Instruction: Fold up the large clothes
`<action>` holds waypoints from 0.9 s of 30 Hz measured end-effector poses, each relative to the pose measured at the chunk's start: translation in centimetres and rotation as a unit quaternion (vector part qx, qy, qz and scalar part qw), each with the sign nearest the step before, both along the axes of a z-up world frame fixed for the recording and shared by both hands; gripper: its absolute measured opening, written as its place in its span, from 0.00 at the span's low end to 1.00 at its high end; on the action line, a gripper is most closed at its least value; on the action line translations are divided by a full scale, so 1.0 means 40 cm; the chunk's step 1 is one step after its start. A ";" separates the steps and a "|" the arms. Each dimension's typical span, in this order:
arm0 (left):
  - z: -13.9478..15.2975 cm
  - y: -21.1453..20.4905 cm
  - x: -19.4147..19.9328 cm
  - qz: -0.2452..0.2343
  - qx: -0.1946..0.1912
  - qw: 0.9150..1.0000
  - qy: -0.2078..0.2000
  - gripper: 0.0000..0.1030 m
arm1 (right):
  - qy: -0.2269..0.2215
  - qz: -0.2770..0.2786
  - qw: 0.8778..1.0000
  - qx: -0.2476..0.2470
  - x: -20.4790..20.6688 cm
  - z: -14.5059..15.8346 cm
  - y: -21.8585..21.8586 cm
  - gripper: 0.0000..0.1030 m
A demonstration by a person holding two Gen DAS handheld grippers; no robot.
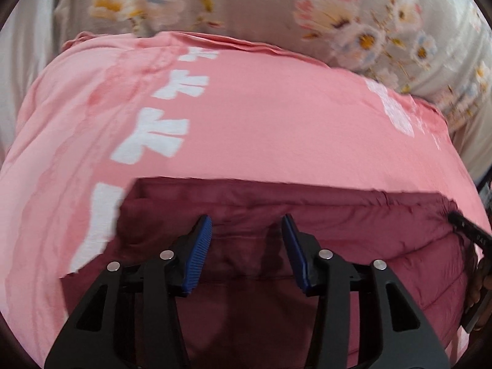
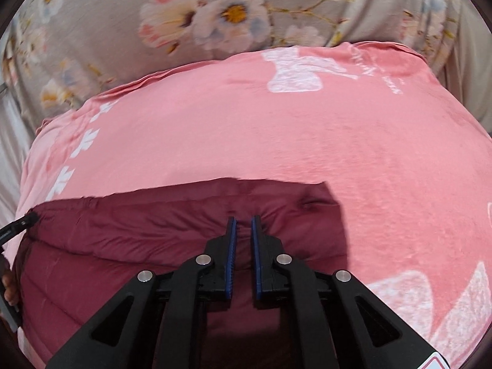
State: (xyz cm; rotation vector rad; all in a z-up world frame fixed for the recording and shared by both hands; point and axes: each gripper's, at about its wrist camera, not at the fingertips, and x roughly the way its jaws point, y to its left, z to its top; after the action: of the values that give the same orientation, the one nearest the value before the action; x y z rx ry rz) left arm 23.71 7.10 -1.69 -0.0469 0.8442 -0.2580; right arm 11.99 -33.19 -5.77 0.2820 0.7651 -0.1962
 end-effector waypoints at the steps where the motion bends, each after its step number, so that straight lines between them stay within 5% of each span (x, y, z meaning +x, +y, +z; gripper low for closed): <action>1: 0.005 0.017 0.001 0.009 -0.003 1.000 -0.003 0.44 | -0.001 -0.007 1.000 0.004 -0.001 0.001 -0.011 0.06; 7: -0.029 0.125 0.050 0.077 -0.024 0.997 0.019 0.45 | 0.022 -0.037 0.999 0.005 0.026 -0.023 -0.052 0.06; 15: -0.109 0.103 0.070 0.076 0.002 0.997 0.032 0.46 | 0.050 -0.036 0.998 -0.012 0.064 -0.081 -0.038 0.03; 27: -0.125 0.085 0.071 0.075 0.028 0.997 0.021 0.46 | 0.050 -0.038 0.997 -0.035 0.067 -0.092 -0.023 0.03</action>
State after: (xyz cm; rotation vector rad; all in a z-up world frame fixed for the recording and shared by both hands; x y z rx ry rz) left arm 26.57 10.50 -6.69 -0.0630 0.8839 -0.0918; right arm 14.68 -34.10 -9.45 0.2366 0.8448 -0.3091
